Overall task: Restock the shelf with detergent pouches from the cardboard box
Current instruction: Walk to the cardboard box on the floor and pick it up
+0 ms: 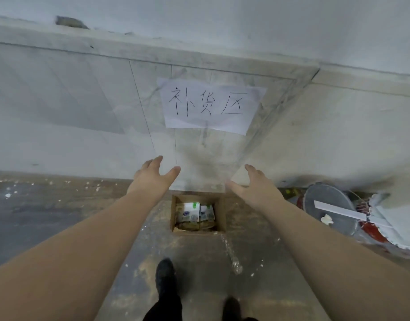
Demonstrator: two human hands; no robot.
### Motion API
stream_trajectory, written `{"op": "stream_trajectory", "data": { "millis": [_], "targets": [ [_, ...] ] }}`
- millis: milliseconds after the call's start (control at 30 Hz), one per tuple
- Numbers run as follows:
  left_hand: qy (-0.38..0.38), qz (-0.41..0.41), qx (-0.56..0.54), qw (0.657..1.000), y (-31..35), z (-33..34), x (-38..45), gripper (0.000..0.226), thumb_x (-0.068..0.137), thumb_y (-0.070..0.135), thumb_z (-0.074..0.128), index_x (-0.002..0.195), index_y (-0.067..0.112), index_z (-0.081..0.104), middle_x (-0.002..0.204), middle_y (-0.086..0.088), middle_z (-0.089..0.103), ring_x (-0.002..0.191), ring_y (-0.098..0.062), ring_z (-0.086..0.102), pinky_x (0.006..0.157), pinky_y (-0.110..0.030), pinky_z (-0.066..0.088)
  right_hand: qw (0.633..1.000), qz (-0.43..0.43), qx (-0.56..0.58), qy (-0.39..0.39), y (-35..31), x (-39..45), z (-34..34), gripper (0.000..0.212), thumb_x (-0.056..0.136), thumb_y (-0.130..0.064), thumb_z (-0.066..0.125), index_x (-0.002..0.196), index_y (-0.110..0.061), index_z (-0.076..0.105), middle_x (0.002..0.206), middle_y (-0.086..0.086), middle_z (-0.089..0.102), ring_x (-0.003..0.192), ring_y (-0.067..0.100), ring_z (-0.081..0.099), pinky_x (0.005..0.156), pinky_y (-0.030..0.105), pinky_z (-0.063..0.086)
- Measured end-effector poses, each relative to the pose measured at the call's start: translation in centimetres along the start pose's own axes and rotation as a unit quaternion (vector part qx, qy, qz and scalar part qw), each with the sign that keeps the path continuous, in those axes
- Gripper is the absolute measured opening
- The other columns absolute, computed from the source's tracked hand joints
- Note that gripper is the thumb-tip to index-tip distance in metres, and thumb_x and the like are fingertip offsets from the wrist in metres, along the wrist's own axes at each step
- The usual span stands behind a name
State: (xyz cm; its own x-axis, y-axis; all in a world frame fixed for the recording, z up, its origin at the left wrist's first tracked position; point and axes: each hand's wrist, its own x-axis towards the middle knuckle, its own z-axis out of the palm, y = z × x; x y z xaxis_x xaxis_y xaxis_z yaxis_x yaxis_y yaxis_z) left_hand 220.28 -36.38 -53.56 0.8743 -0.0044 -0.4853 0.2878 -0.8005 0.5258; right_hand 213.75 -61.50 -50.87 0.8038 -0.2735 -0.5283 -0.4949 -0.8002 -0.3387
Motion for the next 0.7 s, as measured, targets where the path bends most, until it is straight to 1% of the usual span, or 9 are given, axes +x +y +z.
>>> {"op": "stream_trajectory", "data": {
  "millis": [167,233,300,433,500,633,700],
  "targets": [
    [-0.034,-0.047,-0.011,0.998,-2.5,6.7,3.7,0.077,0.087,0.068,0.045,0.153,0.031,0.029,0.158,-0.002,0.031,0.141,-0.029,0.036,0.109,-0.048,0.036,0.998,0.027,0.034,-0.038,3.4,5.7,5.1,0.091,0.083,-0.073,0.055,0.155,-0.024,0.028,0.159,0.004,0.037,0.141,0.030,0.043,0.111,0.047,0.041],
    [-0.044,-0.072,-0.002,0.996,-4.3,9.9,5.2,0.078,0.086,0.069,0.046,0.152,0.032,0.030,0.157,-0.003,0.033,0.140,-0.030,0.038,0.106,-0.046,0.037,0.997,0.040,0.031,-0.055,5.6,8.2,8.3,0.092,0.082,-0.072,0.057,0.155,-0.023,0.030,0.158,0.005,0.040,0.141,0.029,0.044,0.111,0.047,0.041],
    [-0.051,-0.091,-0.009,0.994,-6.6,13.0,6.8,0.079,0.085,0.071,0.046,0.152,0.032,0.030,0.157,-0.003,0.034,0.141,-0.029,0.038,0.106,-0.044,0.037,0.995,0.055,0.024,-0.079,7.9,10.7,11.7,0.092,0.082,-0.072,0.058,0.155,-0.022,0.031,0.157,0.006,0.043,0.140,0.029,0.046,0.110,0.047,0.042],
    [-0.062,-0.135,-0.028,0.989,-11.2,18.8,10.3,0.076,0.087,0.067,0.046,0.152,0.031,0.030,0.156,-0.002,0.035,0.139,-0.029,0.040,0.105,-0.044,0.038,0.989,0.097,0.036,-0.109,12.0,15.1,17.9,0.093,0.081,-0.071,0.062,0.154,-0.021,0.033,0.153,0.008,0.047,0.133,0.032,0.052,0.105,0.048,0.048],
    [-0.065,-0.148,-0.026,0.986,-13.3,21.3,12.2,0.076,0.087,0.067,0.047,0.151,0.031,0.030,0.156,-0.001,0.036,0.138,-0.029,0.041,0.100,-0.043,0.039,0.984,0.117,0.047,-0.123,13.9,17.0,20.8,0.091,0.082,-0.069,0.062,0.154,-0.022,0.032,0.152,0.008,0.049,0.132,0.032,0.053,0.104,0.048,0.049],
    [-0.078,-0.160,-0.024,0.984,-16.9,25.9,15.9,0.074,0.088,0.065,0.049,0.151,0.033,0.028,0.155,-0.002,0.035,0.132,-0.029,0.047,0.085,-0.035,0.041,0.977,0.148,0.058,-0.140,16.7,20.8,26.2,0.090,0.082,-0.068,0.063,0.153,-0.020,0.032,0.149,0.009,0.051,0.130,0.032,0.054,0.105,0.049,0.048],
    [-0.079,-0.173,-0.017,0.982,-18.4,27.9,17.7,0.075,0.088,0.064,0.051,0.152,0.032,0.026,0.156,-0.002,0.035,0.132,-0.030,0.047,0.085,-0.036,0.044,0.974,0.167,0.068,-0.136,17.7,22.7,28.6,0.091,0.083,-0.063,0.067,0.154,-0.021,0.029,0.150,0.009,0.049,0.131,0.033,0.053,0.105,0.048,0.048]
  ]
}}
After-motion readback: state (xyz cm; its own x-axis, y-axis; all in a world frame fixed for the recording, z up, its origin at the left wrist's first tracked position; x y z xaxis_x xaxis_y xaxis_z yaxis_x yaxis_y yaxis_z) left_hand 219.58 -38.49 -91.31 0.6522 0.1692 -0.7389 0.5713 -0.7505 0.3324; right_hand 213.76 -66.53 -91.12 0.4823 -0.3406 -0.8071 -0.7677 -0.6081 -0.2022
